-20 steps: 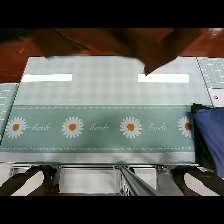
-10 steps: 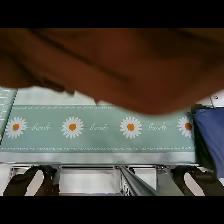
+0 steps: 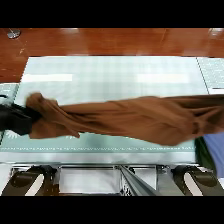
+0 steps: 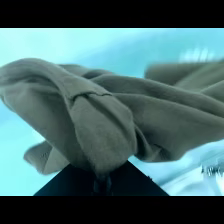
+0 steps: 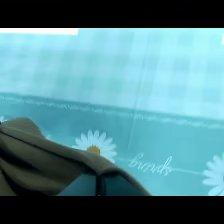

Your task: Fold the shirts.

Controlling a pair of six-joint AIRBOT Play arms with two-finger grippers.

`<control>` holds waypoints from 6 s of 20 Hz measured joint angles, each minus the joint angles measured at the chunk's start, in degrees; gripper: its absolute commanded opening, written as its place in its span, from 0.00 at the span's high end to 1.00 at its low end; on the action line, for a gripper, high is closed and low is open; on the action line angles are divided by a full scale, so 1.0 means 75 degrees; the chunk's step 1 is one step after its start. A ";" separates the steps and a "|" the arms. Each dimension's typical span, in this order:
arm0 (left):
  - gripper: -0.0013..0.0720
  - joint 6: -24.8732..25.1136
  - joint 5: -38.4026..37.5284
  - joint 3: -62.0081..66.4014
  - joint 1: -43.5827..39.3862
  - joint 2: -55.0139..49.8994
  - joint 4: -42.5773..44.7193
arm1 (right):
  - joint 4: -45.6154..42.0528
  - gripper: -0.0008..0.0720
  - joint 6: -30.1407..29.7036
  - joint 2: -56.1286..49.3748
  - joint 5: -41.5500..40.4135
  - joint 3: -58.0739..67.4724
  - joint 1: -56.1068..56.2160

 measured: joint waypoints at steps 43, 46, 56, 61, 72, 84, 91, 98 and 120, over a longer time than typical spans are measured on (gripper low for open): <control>0.94 0.3596 0.2436 0.0522 0.1684 -0.8358 -0.5674 | 0.1993 0.12 -0.2541 -0.3360 -0.2932 -0.6018 -0.3724; 0.94 0.3599 0.2177 0.0720 0.1679 -0.8402 -0.5584 | 0.1906 0.12 -0.2401 -0.3640 -0.2868 -0.6178 -0.3214; 0.94 0.3593 0.1813 0.0845 0.1679 -0.8419 -0.5523 | 0.2646 0.14 -0.1661 -0.5403 -0.4226 -0.5403 -0.1177; 0.94 0.3587 0.1781 0.0845 0.1679 -0.8419 -0.5520 | 0.2687 0.14 -0.1405 -0.5948 -0.4488 -0.4843 -0.0560; 0.94 0.3483 0.1798 0.1125 0.1679 -0.8262 -0.5511 | 0.2602 0.97 -0.1346 -0.6304 -0.4820 -0.3786 -0.0047; 0.94 0.1728 0.2433 0.7085 0.2620 -0.4986 -0.4543 | 0.1568 0.97 -0.0953 -0.4441 -0.3494 0.3952 -0.0006; 0.94 0.0615 0.2241 0.7973 0.2745 -0.2075 -0.1137 | 0.0050 0.96 -0.0778 -0.1577 -0.3089 0.4625 0.0000; 0.94 0.0009 0.1687 0.7679 0.1172 -0.0644 0.1215 | -0.0819 0.96 -0.0551 -0.0396 -0.2008 0.4657 0.0000; 0.94 -0.1950 0.4966 0.3794 0.0766 -0.7321 0.1716 | 0.0440 0.97 -0.0542 -0.8014 -0.4762 0.2387 0.0000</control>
